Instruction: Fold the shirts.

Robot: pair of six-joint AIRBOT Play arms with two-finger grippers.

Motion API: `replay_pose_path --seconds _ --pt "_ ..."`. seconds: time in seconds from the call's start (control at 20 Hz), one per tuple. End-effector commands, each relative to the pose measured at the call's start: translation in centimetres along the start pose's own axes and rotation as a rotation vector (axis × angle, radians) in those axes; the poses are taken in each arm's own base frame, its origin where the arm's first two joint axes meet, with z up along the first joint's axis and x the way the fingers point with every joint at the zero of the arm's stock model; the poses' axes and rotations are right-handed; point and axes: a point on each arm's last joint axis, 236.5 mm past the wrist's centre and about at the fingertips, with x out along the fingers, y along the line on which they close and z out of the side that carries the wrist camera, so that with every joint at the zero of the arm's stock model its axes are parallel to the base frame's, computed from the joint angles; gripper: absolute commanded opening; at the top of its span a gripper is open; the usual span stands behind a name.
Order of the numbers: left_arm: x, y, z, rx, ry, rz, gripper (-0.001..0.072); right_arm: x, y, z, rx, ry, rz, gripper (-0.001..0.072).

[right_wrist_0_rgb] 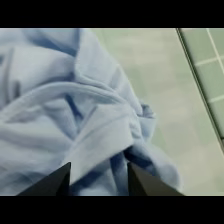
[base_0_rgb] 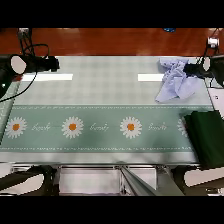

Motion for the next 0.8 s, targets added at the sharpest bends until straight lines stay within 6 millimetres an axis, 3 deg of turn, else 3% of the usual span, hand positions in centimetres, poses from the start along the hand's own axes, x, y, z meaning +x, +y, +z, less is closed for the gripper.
replay_pose_path --seconds 0.0,0.15,0.25,0.35,0.4,0.5,0.6,0.75 --pt "0.6 0.3 -2.5 -0.005 0.101 0.008 0.0507 3.6 -1.5 -4.9 0.102 0.183 -0.002 0.0409" --pt "0.4 0.2 -2.0 -0.007 0.091 0.002 0.0507 4.1 0.7 -6.5 0.081 0.239 0.061 0.0387" --pt "-1.8 0.6 0.8 0.089 0.059 0.017 0.0507 3.2 2.0 -6.8 0.023 0.277 0.104 0.0024" --pt "-5.4 1.0 4.5 0.088 0.011 0.025 0.0507 1.0 4.1 -4.6 -0.035 0.251 0.191 0.0021" --pt "-7.0 1.3 5.5 0.081 0.013 0.031 0.0507 -0.6 5.0 -2.7 -0.038 0.214 0.224 0.0021" --pt "-9.9 2.1 4.5 0.048 0.095 0.043 0.0507 -5.5 6.8 2.5 -0.066 0.073 0.29 0.0021" --pt "-11.8 2.9 0.6 0.025 0.245 0.053 0.0507 -11.9 8.0 7.8 -0.112 -0.101 0.328 0.0021" --pt "-13.2 2.5 -4.3 0.014 0.364 0.039 0.0507 -23.8 9.8 13.7 -0.122 -0.353 0.416 0.0021"
